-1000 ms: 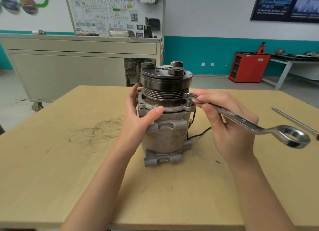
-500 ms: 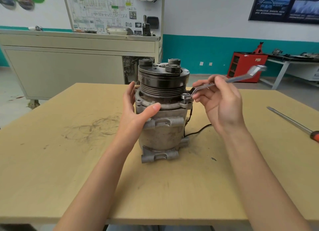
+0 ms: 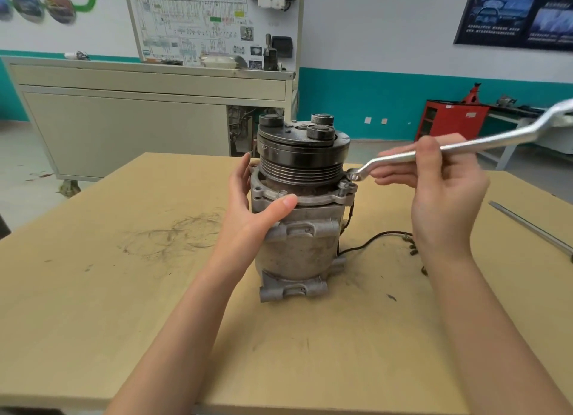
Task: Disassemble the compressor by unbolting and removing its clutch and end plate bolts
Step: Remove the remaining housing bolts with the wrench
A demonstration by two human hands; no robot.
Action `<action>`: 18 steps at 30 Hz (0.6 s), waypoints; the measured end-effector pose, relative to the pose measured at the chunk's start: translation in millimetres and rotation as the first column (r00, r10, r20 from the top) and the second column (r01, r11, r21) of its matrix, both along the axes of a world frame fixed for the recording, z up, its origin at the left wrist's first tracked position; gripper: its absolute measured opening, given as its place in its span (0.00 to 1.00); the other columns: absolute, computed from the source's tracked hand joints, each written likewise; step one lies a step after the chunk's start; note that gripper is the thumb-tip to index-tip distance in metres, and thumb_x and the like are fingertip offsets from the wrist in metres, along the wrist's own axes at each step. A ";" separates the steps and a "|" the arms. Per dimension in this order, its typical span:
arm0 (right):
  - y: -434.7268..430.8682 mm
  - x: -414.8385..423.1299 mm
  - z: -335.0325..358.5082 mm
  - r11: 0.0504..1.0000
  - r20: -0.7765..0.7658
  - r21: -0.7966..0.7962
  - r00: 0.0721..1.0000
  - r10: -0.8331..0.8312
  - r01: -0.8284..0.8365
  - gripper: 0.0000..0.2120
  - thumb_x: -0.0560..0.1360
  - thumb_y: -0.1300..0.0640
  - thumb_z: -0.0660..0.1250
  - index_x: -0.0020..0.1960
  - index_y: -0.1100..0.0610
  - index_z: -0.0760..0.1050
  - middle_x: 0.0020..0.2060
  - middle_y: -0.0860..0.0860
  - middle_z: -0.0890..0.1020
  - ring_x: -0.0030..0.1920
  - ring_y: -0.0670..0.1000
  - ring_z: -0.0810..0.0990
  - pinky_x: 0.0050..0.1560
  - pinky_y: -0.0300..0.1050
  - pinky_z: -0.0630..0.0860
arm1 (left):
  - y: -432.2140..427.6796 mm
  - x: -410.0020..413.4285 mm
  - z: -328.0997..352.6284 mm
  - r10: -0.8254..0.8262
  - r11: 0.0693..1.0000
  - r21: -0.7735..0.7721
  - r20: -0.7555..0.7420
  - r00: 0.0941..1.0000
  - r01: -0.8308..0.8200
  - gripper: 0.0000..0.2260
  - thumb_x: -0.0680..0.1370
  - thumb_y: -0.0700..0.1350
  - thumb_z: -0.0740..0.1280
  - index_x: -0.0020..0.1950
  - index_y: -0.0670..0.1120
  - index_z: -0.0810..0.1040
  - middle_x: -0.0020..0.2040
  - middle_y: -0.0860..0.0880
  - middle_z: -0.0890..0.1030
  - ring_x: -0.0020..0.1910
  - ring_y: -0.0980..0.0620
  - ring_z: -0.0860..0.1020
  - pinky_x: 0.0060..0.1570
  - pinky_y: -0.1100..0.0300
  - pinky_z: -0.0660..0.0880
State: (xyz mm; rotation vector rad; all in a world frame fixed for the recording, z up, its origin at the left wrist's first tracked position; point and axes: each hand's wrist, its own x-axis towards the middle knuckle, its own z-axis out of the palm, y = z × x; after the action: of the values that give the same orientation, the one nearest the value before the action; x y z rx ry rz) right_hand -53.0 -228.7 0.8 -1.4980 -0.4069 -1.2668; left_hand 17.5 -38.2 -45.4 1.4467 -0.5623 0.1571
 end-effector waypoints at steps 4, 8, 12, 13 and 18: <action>11.7 -4.9 -10.1 0.967 0.126 -0.243 0.991 -0.050 0.080 0.07 0.81 0.54 0.58 0.48 0.52 0.74 0.40 0.52 0.82 0.40 0.50 0.84 0.38 0.47 0.81 | 0.0 1.7 0.7 0.003 1.000 0.008 0.000 1.000 -0.003 0.46 0.59 0.63 0.72 0.75 0.60 0.57 0.68 0.66 0.67 0.67 0.65 0.69 0.69 0.55 0.68; 12.2 -6.9 -16.3 0.955 0.141 -0.292 0.990 -0.011 0.052 0.07 0.82 0.55 0.56 0.53 0.53 0.72 0.44 0.54 0.82 0.42 0.50 0.84 0.39 0.47 0.81 | -0.3 2.6 -0.2 0.009 1.000 0.012 -0.002 1.000 -0.009 0.45 0.59 0.63 0.72 0.74 0.62 0.57 0.66 0.68 0.67 0.65 0.68 0.69 0.68 0.57 0.69; 21.6 -7.1 -20.7 0.984 0.118 -0.174 0.992 0.054 -0.033 0.08 0.80 0.61 0.53 0.47 0.54 0.70 0.43 0.55 0.81 0.38 0.51 0.84 0.37 0.45 0.80 | -0.5 3.3 -0.6 0.012 1.000 0.000 0.006 1.000 -0.012 0.45 0.60 0.62 0.72 0.74 0.60 0.58 0.70 0.63 0.67 0.67 0.65 0.68 0.69 0.55 0.68; 22.2 -5.4 -20.5 0.992 0.087 -0.101 0.993 0.085 -0.076 0.09 0.80 0.61 0.52 0.47 0.56 0.70 0.42 0.54 0.82 0.37 0.52 0.84 0.36 0.45 0.80 | -0.9 3.4 -0.6 0.012 1.000 0.000 0.009 1.000 -0.012 0.45 0.60 0.62 0.72 0.74 0.61 0.58 0.69 0.64 0.67 0.67 0.66 0.68 0.68 0.57 0.68; 4.1 9.3 -5.6 0.797 -0.140 0.411 0.833 0.535 -0.443 0.13 0.81 0.62 0.49 0.43 0.61 0.69 0.37 0.56 0.84 0.31 0.54 0.82 0.32 0.40 0.78 | -1.6 3.4 -1.0 0.008 1.000 -0.017 0.006 1.000 -0.008 0.45 0.59 0.63 0.72 0.74 0.60 0.58 0.66 0.67 0.67 0.64 0.69 0.70 0.64 0.61 0.70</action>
State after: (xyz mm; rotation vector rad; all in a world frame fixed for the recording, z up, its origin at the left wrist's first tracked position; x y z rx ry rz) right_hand -43.6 -224.6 -4.9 -1.1123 -0.3436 -0.6747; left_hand 20.9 -39.9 -46.4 1.4322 -0.5588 0.1728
